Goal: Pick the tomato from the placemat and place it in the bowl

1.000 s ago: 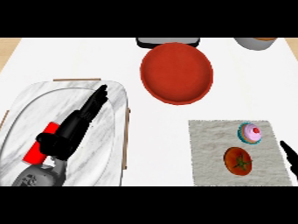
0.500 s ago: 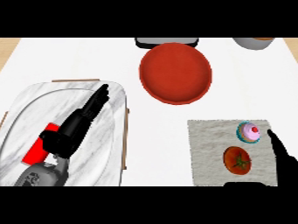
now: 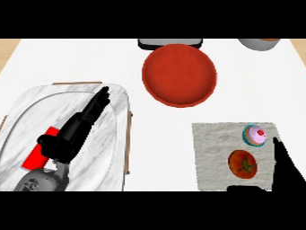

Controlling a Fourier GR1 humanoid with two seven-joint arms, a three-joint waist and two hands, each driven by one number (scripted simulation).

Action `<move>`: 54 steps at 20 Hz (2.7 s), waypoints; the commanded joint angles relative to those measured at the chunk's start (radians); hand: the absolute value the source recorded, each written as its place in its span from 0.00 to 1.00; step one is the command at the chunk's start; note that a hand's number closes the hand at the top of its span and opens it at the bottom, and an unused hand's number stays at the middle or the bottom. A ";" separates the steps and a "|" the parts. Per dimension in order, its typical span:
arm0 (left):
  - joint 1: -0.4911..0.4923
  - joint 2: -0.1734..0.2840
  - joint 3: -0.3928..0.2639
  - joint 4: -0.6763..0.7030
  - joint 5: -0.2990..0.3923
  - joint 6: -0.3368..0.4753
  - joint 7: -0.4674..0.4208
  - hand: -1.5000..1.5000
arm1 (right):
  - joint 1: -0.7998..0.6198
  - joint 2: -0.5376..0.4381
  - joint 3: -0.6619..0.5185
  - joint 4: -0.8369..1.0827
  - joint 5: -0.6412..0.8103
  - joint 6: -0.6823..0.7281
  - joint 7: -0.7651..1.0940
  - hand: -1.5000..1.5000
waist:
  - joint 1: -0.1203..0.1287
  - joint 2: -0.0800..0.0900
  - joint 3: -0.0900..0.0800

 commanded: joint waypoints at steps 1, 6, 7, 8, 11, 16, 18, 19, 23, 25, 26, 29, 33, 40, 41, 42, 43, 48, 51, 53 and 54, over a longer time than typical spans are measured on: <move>-0.016 0.030 0.044 -0.017 0.026 -0.041 0.023 0.50 | -0.050 0.094 -0.012 0.048 0.072 0.018 0.167 0.00 | 0.004 0.001 0.000; 0.025 -0.042 -0.012 -0.038 -0.050 0.018 0.017 0.50 | 0.033 0.108 -0.094 0.093 -0.004 0.015 0.030 0.00 | 0.001 0.000 0.001; -0.004 -0.054 -0.016 -0.034 -0.050 0.012 0.051 0.50 | -0.023 0.175 -0.054 0.166 0.047 -0.001 0.034 0.00 | 0.003 0.001 0.001; -0.018 -0.006 0.054 -0.016 0.014 -0.051 0.044 0.50 | -0.008 0.114 -0.124 0.076 -0.014 0.080 0.054 0.00 | 0.000 0.000 0.001; 0.020 -0.051 0.023 0.025 -0.059 -0.025 -0.014 0.50 | 0.004 0.161 -0.129 0.170 0.007 0.028 -0.038 0.00 | -0.001 0.001 0.001; -0.035 -0.036 0.091 -0.023 -0.038 -0.074 0.063 0.50 | 0.013 0.201 -0.154 0.175 0.022 0.037 -0.081 0.00 | -0.001 0.000 0.001; 0.027 -0.088 0.030 -0.062 -0.088 -0.046 0.074 0.50 | 0.005 0.225 -0.167 0.254 0.033 -0.022 -0.177 0.00 | 0.001 0.000 0.001; -0.047 -0.102 0.057 0.010 -0.095 -0.034 0.064 0.50 | 0.002 0.232 -0.187 0.320 0.005 -0.066 -0.254 1.00 | -0.001 0.000 0.001; 0.016 -0.107 0.068 0.011 -0.089 -0.082 0.016 0.50 | -0.021 0.231 -0.179 0.289 0.124 -0.059 -0.228 1.00 | 0.000 0.000 0.001; 0.061 -0.105 0.048 -0.090 -0.108 -0.066 0.068 0.50 | -0.046 0.220 -0.226 0.379 0.102 -0.085 -0.303 1.00 | 0.002 0.000 0.001; -0.017 -0.109 0.096 0.015 -0.102 -0.098 0.040 0.50 | 0.000 0.231 -0.195 0.276 0.139 -0.056 -0.260 1.00 | -0.002 0.000 0.001; 0.026 -0.135 0.066 0.001 -0.136 -0.077 0.024 0.50 | -0.101 0.231 -0.244 0.268 0.151 0.000 -0.199 1.00 | 0.001 0.000 0.001; -0.028 -0.106 0.066 -0.022 -0.094 -0.127 0.059 0.50 | -0.275 0.298 0.017 0.412 0.281 0.123 -0.229 1.00 | 0.090 0.016 -0.001; -0.066 -0.142 0.002 0.009 -0.114 -0.153 0.036 0.50 | -0.659 0.395 0.183 0.635 0.281 0.386 -0.185 1.00 | 0.166 0.030 -0.004; -0.043 -0.156 -0.009 0.003 -0.118 -0.139 0.040 0.50 | -0.721 0.396 0.193 0.666 0.292 0.399 -0.130 1.00 | 0.160 0.022 -0.003; -0.061 -0.144 0.019 0.010 -0.113 -0.135 0.050 0.50 | -0.791 0.396 0.177 0.719 0.299 0.400 -0.114 1.00 | 0.149 0.023 -0.002; -0.080 -0.160 0.018 0.023 -0.117 -0.123 0.060 0.50 | -0.860 0.397 0.187 0.737 0.282 0.407 -0.090 1.00 | 0.128 0.020 -0.002; -0.076 -0.135 0.057 0.047 -0.101 -0.138 0.036 0.50 | -1.077 0.397 0.205 0.845 0.293 0.217 -0.039 1.00 | 0.111 0.018 0.000; -0.059 -0.122 0.060 0.049 -0.113 -0.139 0.012 0.50 | -1.162 0.397 0.170 0.849 0.299 0.093 -0.019 1.00 | 0.110 0.017 0.000; -0.070 -0.153 0.037 0.041 -0.119 -0.121 0.047 0.50 | -1.216 0.397 0.176 0.844 0.283 0.041 0.018 1.00 | 0.103 0.013 0.000; -0.053 -0.144 0.043 0.050 -0.129 -0.122 0.001 0.50 | -1.235 0.397 0.140 0.855 0.278 -0.002 0.004 1.00 | 0.101 0.015 0.000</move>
